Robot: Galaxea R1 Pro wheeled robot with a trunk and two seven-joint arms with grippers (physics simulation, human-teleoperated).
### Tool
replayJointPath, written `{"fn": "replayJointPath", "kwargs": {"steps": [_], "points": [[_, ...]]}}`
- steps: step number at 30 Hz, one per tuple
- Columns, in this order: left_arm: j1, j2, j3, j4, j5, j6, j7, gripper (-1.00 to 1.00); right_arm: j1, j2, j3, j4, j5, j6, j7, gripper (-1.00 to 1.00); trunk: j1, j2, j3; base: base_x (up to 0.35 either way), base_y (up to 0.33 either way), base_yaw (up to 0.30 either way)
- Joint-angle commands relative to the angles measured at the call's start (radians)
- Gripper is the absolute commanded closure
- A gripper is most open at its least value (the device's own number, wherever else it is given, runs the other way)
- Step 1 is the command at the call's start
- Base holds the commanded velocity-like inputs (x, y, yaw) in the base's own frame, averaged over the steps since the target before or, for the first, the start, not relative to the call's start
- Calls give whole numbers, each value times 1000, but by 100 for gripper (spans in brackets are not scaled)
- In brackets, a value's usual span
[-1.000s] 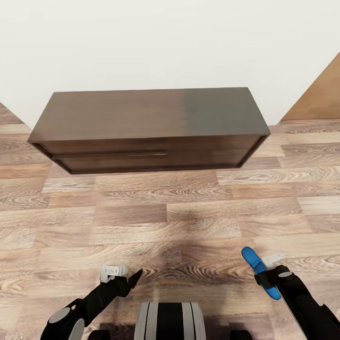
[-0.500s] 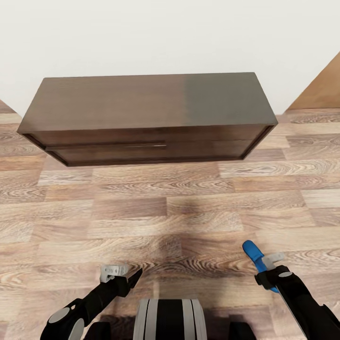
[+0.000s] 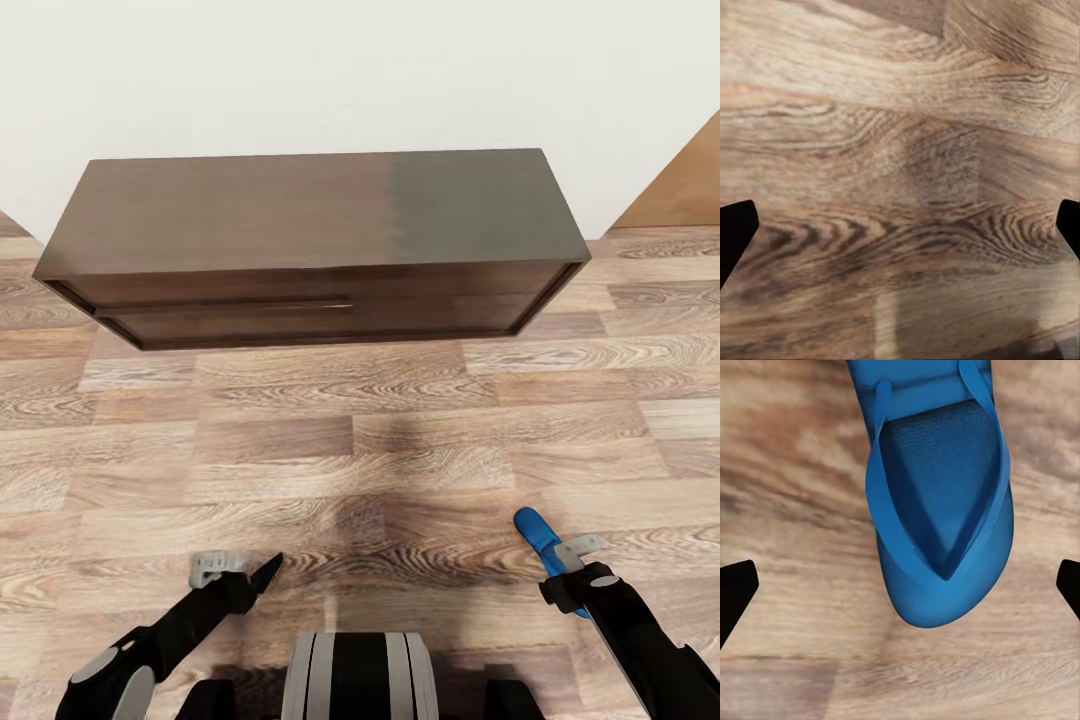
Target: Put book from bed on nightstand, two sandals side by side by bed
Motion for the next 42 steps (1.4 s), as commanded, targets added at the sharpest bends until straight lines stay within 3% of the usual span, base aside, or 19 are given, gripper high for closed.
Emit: {"fn": "replayJointPath", "kwargs": {"steps": [1, 2, 3, 5, 8, 13, 42], "points": [[-1, 10, 8, -2, 24, 9, -16, -100, 0, -1, 2, -1, 10, 5, 7, -100, 0, 0, -1, 0, 0, 0], [-1, 23, 13, -3, 38, 10, -46, -100, 0, -1, 2, -1, 10, 5, 7, -100, 0, 0, -1, 0, 0, 0], [-3, 79, 27, -4, 107, 13, -225, -100, 0, -1, 2, -1, 10, 4, 7, -100, 0, 0, -1, 0, 0, 0], [-3, 99, 41, -4, 137, 13, -283, -100, 0, -1, 2, -1, 10, 4, 7, -100, 0, 0, -1, 0, 0, 0], [-4, 138, 109, -3, 212, 14, -368, -100, 0, -1, 2, -1, 10, 4, 7, -100, 0, 0, -1, 0, 0, 0], [-4, 141, 137, 0, 231, 13, -387, -100, 0, -1, -2, -1, 9, 4, 7, -100, 0, 0, -1, 0, 0, 0], [-4, 136, 134, 11, 230, 6, -345, -100, 0, -1, -2, -1, 10, 6, 7, -100, 0, 0, -1, 74, -25, 0]]}}
